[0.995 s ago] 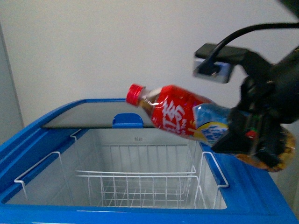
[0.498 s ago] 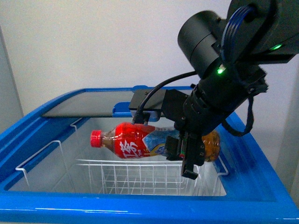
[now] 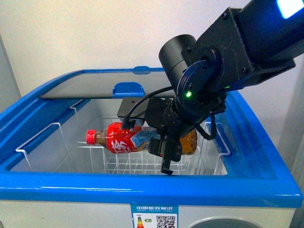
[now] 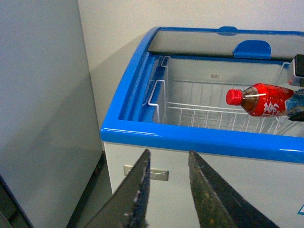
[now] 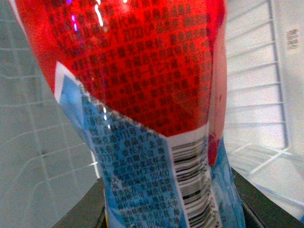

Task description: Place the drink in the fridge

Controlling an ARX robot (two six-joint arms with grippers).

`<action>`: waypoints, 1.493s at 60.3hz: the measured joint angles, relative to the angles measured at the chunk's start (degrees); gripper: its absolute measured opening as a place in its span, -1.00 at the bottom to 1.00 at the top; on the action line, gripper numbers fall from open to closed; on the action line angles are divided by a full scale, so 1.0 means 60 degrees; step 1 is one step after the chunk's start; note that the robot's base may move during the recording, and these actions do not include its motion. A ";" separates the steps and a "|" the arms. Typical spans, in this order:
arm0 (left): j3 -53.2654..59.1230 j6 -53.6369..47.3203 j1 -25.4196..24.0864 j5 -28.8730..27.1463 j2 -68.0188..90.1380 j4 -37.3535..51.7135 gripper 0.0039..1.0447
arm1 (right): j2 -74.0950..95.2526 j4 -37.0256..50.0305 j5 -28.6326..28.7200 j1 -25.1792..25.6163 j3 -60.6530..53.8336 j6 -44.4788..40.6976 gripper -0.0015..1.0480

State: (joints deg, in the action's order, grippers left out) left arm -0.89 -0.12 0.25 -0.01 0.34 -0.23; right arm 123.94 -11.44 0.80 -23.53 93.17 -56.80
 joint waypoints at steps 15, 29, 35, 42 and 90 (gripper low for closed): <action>-0.0004 0.0000 0.0000 0.0004 -0.0011 0.0000 0.39 | 0.0605 0.1158 -0.0328 -0.0044 -0.0018 0.0062 -0.15; -0.0004 -0.0004 0.0000 0.0000 -0.0015 0.0000 0.85 | 0.1286 0.1435 -0.0630 0.0040 -0.0423 0.0004 -0.13; 0.0000 -0.0004 0.0000 0.0000 -0.0011 0.0000 0.85 | 0.1184 0.1286 -0.0495 0.0058 -0.0423 -0.0025 0.29; 0.0000 -0.0004 0.0000 0.0000 -0.0011 0.0000 0.85 | 0.0805 0.1242 -0.0189 0.0095 -0.0419 0.0033 0.70; -0.0004 -0.0004 0.0000 0.0000 -0.0015 0.0000 0.85 | -0.6437 -0.0120 -0.0685 0.4335 -0.2521 0.7825 0.85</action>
State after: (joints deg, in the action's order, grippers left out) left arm -0.91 -0.14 0.25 -0.01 0.25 -0.23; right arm 85.32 -12.16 -3.31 2.48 78.04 -9.85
